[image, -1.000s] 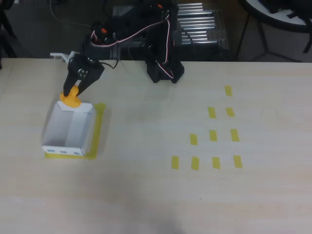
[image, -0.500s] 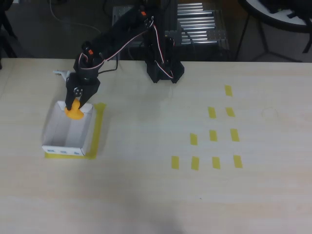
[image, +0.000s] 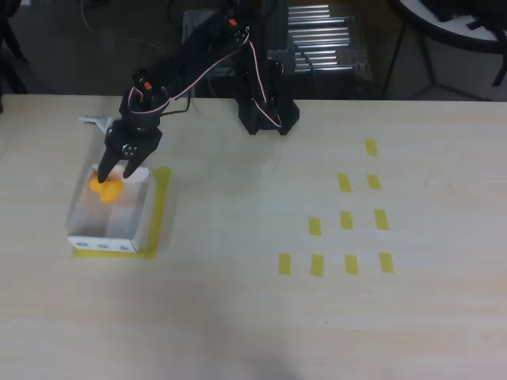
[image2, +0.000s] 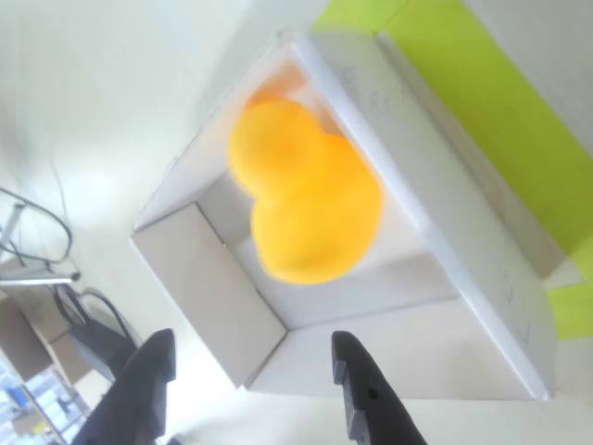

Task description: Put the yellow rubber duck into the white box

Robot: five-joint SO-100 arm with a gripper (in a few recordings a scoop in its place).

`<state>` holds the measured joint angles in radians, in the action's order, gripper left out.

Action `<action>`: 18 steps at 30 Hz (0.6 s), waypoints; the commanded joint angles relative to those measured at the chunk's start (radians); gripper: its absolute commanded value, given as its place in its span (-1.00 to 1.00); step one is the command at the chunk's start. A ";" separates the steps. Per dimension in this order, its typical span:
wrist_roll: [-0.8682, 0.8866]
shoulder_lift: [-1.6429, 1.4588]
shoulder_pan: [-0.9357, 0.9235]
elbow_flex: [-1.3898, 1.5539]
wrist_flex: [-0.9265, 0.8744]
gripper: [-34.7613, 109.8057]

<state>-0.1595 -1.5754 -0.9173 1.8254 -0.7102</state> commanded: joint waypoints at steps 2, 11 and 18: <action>-0.006 -0.018 -0.002 -0.081 0.023 -0.25; 0.110 -0.328 0.158 -0.150 -0.106 -0.52; 0.233 -0.798 0.471 -0.153 -0.158 -0.52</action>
<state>-0.0031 -1.9712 -0.6351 1.7533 -0.8376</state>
